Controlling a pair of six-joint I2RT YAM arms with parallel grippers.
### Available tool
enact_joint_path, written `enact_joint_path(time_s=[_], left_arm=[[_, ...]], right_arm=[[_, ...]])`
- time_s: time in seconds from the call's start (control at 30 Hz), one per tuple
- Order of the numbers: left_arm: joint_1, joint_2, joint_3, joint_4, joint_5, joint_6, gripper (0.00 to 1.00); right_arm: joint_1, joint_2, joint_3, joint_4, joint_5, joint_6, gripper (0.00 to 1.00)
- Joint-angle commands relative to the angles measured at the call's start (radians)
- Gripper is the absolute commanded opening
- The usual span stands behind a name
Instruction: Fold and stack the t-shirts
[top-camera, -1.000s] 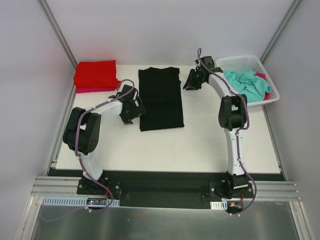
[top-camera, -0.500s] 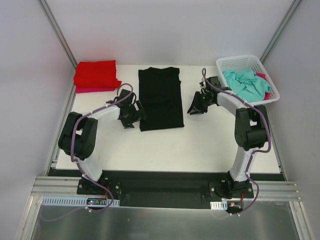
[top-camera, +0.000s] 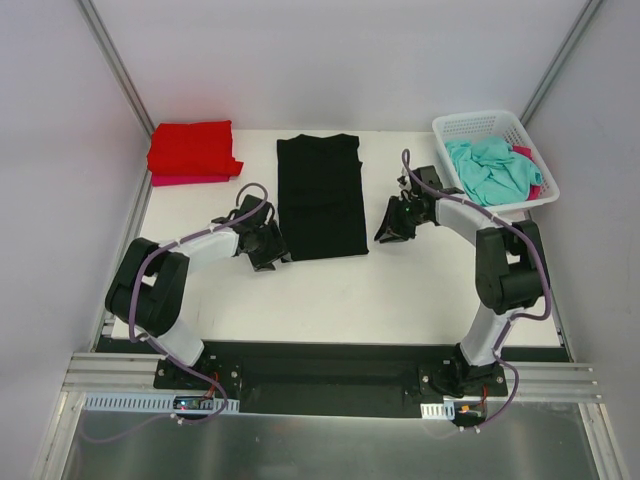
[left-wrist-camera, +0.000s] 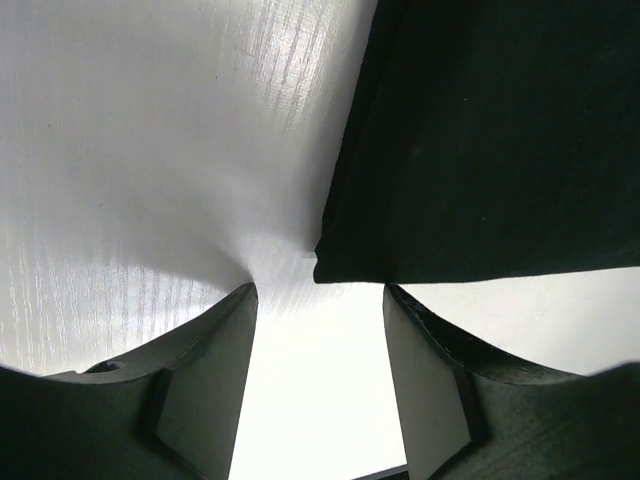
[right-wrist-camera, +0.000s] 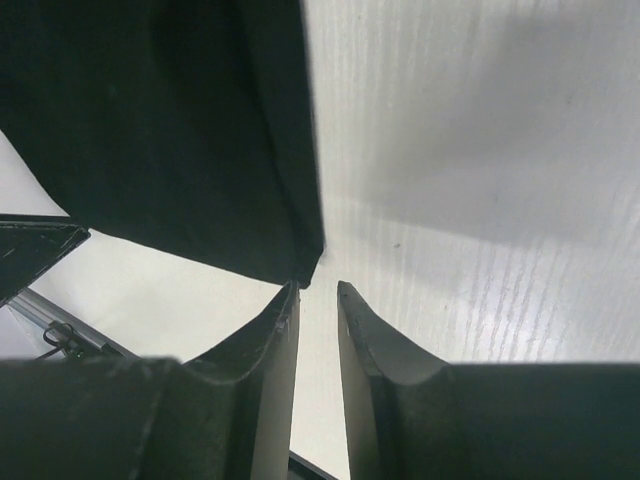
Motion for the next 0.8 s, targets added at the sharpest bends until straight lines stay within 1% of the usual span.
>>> enact_joint_path(time_s=[0.0,0.23,0.47,0.5,0.57,0.6,0.63,0.73,0.77], left_arm=[[-0.006,-0.023,-0.003,0.016,-0.054,0.030,0.53],[-0.008,0.037,0.057,0.063,-0.067,0.058,0.50],[-0.008,0.112,0.107,0.120,-0.028,0.062,0.43],[-0.008,0.116,0.107,0.128,-0.022,0.061,0.33],[-0.008,0.126,0.104,0.134,-0.011,0.059,0.27],[-0.008,0.127,0.100,0.139,-0.008,0.056,0.20],[-0.009,0.126,0.093,0.143,-0.008,0.053,0.16],[-0.009,0.120,0.066,0.148,-0.007,0.041,0.00],[-0.011,0.118,0.061,0.149,-0.005,0.039,0.00]], right_arm=[[0.008,-0.075,0.020,-0.002,0.009,-0.015,0.25],[0.011,-0.026,0.068,-0.028,0.008,-0.028,0.24],[0.012,-0.024,0.074,-0.048,0.012,-0.039,0.24],[0.011,-0.024,0.074,-0.051,0.014,-0.041,0.24],[0.011,-0.025,0.076,-0.054,0.015,-0.041,0.24],[0.011,-0.025,0.074,-0.054,0.015,-0.038,0.24],[0.011,-0.027,0.074,-0.056,0.012,-0.036,0.24],[0.014,-0.024,0.060,-0.044,-0.009,-0.018,0.24],[0.018,-0.025,0.053,-0.038,-0.012,-0.013,0.24]])
